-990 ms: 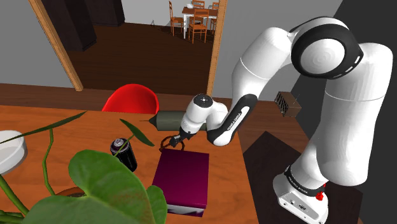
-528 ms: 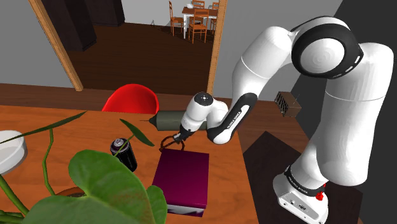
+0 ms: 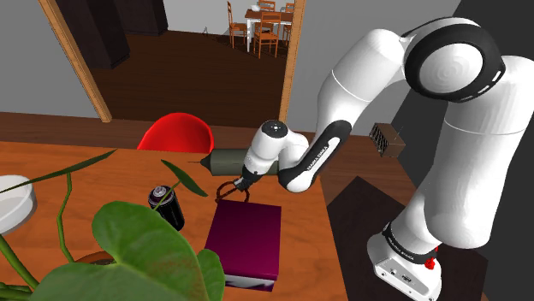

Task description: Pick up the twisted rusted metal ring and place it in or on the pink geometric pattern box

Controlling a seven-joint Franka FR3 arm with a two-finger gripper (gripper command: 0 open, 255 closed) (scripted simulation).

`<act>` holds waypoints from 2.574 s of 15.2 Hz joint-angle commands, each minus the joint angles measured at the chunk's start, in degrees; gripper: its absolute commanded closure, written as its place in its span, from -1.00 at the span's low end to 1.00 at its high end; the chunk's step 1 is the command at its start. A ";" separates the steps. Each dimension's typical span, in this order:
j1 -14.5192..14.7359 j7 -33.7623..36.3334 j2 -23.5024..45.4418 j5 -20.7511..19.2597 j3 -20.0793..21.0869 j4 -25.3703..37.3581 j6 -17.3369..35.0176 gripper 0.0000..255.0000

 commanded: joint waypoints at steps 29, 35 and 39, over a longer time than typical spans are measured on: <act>-10.63 -23.55 -22.62 29.27 15.36 0.00 -21.67 1.00; -10.20 -25.49 -25.99 31.79 14.96 1.75 -26.57 1.00; -8.78 -24.34 -30.00 33.47 15.93 -0.46 -28.13 1.00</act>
